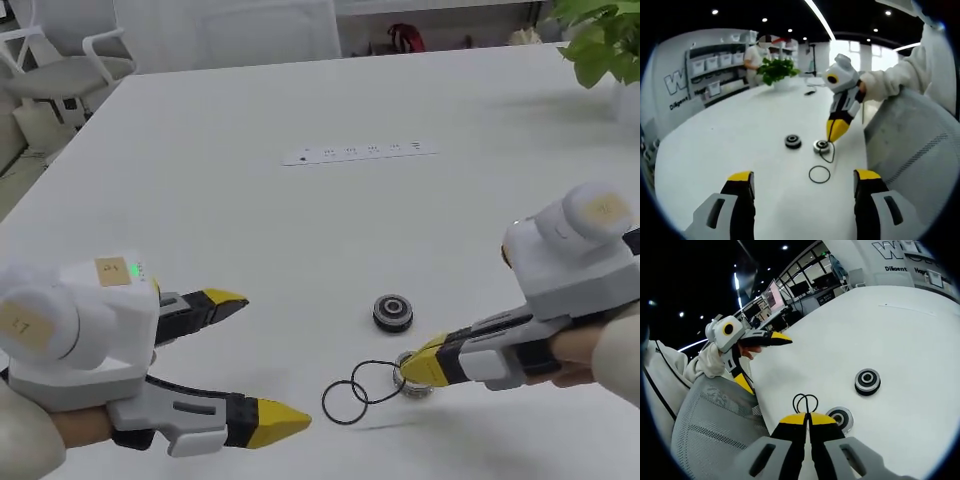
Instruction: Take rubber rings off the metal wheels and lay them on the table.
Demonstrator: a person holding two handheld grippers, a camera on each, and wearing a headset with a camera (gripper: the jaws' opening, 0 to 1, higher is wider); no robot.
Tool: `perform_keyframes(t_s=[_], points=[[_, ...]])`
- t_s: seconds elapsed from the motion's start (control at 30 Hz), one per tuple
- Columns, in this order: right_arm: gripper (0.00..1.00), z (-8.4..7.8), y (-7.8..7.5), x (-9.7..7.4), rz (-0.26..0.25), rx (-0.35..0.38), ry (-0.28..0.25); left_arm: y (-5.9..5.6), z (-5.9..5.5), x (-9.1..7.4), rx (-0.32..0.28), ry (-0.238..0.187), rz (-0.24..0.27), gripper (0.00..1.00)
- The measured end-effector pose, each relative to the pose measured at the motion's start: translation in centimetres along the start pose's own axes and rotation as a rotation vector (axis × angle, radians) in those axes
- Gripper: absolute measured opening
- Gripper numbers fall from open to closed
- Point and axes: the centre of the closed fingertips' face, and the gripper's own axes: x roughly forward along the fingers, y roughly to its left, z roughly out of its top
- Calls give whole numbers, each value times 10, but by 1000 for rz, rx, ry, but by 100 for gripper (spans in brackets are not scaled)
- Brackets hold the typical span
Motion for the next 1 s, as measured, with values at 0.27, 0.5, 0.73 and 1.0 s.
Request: perform_keyframes(t_s=[0.27, 0.5, 0.73, 1.0], points=[[0, -7, -3, 3, -14, -25, 36, -6, -4, 2, 2, 21, -24, 82], [0, -12, -3, 7, -11, -47, 61, -11, -9, 4, 8, 42, -47, 81], [0, -17, -1, 11, -8, -71, 90, -12, -13, 4, 13, 57, -56, 81], [0, -17, -1, 13, -13, -89, 94, -13, -13, 4, 13, 58, -58, 80]])
